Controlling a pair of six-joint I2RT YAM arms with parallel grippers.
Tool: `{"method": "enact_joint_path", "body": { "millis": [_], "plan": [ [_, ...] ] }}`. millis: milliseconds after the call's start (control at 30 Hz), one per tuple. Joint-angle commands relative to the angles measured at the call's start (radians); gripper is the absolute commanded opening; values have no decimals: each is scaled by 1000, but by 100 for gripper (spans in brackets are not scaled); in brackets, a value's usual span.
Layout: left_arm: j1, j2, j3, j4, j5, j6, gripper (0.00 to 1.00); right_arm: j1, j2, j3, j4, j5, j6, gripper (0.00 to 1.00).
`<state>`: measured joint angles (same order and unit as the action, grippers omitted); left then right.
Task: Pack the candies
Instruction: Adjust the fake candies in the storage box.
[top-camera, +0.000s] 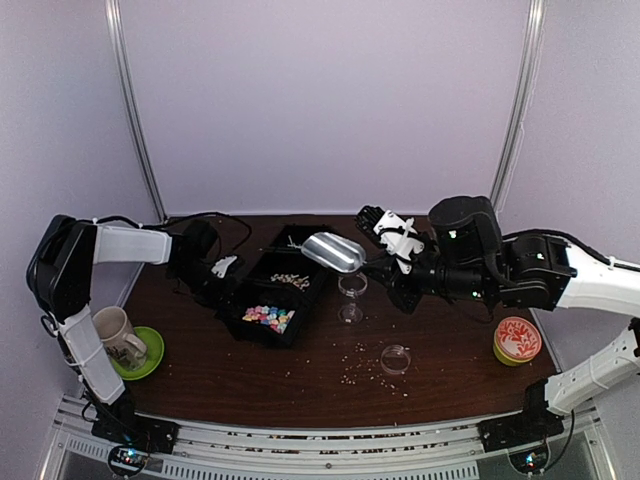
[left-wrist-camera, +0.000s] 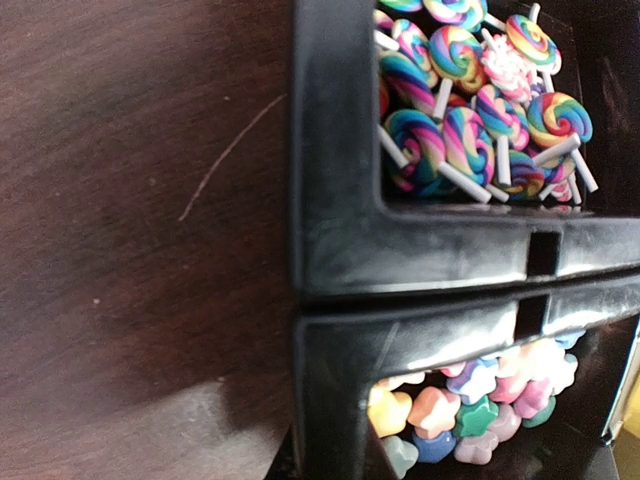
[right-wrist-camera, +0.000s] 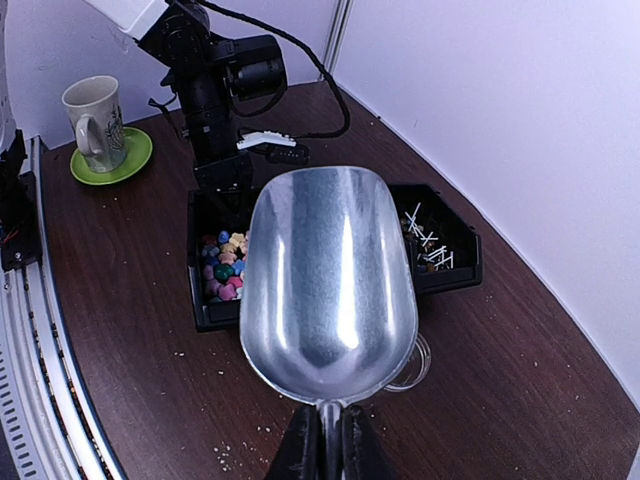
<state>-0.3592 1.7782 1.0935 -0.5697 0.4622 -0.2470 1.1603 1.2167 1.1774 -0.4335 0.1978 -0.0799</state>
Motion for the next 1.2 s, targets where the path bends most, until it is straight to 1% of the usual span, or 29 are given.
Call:
{"method": "enact_joint_path", "body": {
  "millis": [0, 167, 400, 533, 667, 733, 867, 967, 1000, 1033, 1067, 1133, 1167],
  "plan": [
    [11, -82, -13, 200, 177, -41, 0, -2, -18, 39, -4, 1, -2, 0],
    [19, -111, -38, 263, 241, -69, 0, -2, -29, 33, -5, 5, -1, 0],
    [43, -134, -92, 438, 417, -159, 0, -3, -56, 28, -5, -1, 4, 0],
    [46, -141, -100, 497, 465, -187, 0, -3, -64, 28, -7, -3, 4, 0],
    [46, -139, -93, 479, 453, -179, 0, -3, -61, 32, -9, -1, 3, 0],
    [46, -140, -101, 507, 477, -193, 0, -3, -56, 37, -14, -7, 5, 0],
    [45, -141, -151, 697, 570, -321, 0, -3, -48, 51, -26, -9, 9, 0],
    [45, -138, -197, 883, 619, -479, 0, -1, -45, 59, -35, -11, 11, 0],
    [45, -134, -207, 929, 630, -510, 0, -2, -44, 60, -34, -11, 10, 0],
    [45, -132, -208, 933, 626, -512, 0, -2, -43, 61, -34, -13, 12, 0],
    [45, -136, -198, 876, 604, -470, 0, -3, -43, 61, -34, -13, 12, 0],
    [45, -141, -133, 619, 514, -297, 0, -3, -41, 62, -35, -12, 14, 0],
    [43, -142, -103, 521, 468, -236, 0, -2, -40, 63, -38, -12, 14, 0]
  ]
}}
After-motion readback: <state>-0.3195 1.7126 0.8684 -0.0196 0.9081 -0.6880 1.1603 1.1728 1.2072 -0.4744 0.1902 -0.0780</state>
